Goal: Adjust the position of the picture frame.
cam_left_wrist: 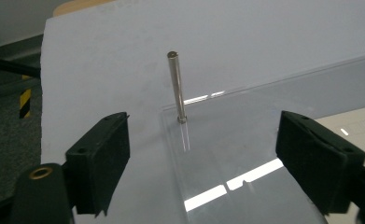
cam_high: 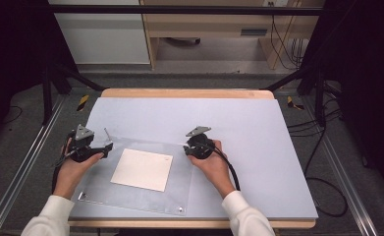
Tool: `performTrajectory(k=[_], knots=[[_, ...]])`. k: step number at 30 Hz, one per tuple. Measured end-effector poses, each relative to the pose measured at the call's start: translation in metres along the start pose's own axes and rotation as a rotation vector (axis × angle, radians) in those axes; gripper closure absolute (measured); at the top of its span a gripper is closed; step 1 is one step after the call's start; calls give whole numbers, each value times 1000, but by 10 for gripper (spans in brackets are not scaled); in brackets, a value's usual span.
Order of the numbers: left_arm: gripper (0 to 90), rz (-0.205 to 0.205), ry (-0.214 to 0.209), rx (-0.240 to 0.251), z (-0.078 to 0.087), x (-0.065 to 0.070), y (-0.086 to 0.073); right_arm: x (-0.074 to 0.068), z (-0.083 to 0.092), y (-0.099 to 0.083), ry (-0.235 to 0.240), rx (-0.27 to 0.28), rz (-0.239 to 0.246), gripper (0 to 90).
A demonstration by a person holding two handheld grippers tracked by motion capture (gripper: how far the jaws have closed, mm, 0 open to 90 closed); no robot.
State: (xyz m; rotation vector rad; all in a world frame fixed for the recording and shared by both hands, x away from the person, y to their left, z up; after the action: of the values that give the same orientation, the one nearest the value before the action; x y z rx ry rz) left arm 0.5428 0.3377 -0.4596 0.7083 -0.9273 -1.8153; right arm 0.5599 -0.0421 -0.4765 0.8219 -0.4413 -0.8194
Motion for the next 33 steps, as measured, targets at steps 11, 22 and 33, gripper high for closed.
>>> performTrajectory(k=[11,22,33], knots=[[407,3,10,-16,-17,-2,-3,-1,-9,-2,-1,-16,-17,801],[672,7,12,1,-39,-2,6,4,-9,-3,4,-11,-22,853],[833,10,19,-7,-46,-7,3,5,-10,-3,16,-3,-33,851]])
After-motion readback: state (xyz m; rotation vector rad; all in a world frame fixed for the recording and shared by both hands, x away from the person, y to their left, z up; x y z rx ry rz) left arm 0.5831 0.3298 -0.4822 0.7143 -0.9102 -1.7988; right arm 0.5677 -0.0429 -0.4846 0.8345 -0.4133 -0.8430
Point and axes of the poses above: each handheld gripper's, and its own axes: z roughly backward along the jaws, y roughly out of its top, x roughly to its right, the point moved 2 cm from there along -z, roughly forward along the jaws, and after that the axes turned 5 degrees about x, right-handed, at the moved point
